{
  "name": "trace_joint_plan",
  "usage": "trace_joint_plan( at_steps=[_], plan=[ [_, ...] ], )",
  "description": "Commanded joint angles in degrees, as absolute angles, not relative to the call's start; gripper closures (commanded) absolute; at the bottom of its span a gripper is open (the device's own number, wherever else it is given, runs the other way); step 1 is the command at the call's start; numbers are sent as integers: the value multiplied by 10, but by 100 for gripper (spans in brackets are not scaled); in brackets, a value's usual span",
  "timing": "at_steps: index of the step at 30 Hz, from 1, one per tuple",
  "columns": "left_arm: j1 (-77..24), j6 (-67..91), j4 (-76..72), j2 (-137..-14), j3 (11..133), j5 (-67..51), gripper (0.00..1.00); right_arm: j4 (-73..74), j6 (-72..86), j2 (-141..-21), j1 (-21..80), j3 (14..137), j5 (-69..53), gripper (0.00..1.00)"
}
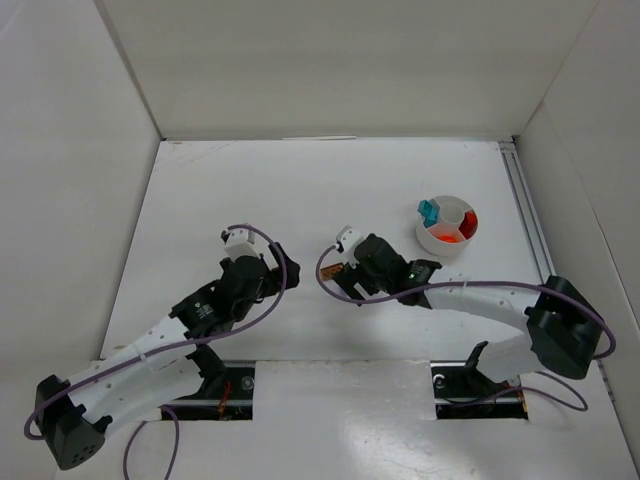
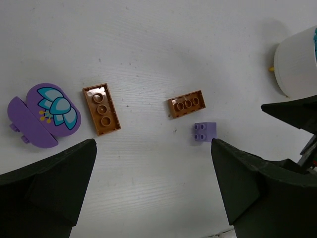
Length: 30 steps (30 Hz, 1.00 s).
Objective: Sort the legos into containers by color
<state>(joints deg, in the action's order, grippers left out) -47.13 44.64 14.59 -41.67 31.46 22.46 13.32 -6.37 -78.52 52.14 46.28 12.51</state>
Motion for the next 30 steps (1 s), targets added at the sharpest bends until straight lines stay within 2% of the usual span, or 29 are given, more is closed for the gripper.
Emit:
trace_joint_plan(
  at_steps=[1,6,15,18,22,27,30],
  plan=[
    [-470,468,159,-409,312,236,0,42,45,-797,547,463,198,0],
    [-470,468,164,-425,312,230,0,-5,115,-825,555,445,207,2],
    [-470,473,159,-407,301,223,0,-40,143,-906,555,461,165,18],
    [-470,479,159,-392,295,223,0,-40,149,-926,555,468,152,35],
    [-470,484,159,-373,290,223,0,-40,149,-932,555,468,152,64],
    [-470,490,165,-367,290,236,0,-40,129,-884,555,458,166,80],
    [-470,467,145,-376,290,216,0,-40,84,-826,548,452,185,86]
  ],
)
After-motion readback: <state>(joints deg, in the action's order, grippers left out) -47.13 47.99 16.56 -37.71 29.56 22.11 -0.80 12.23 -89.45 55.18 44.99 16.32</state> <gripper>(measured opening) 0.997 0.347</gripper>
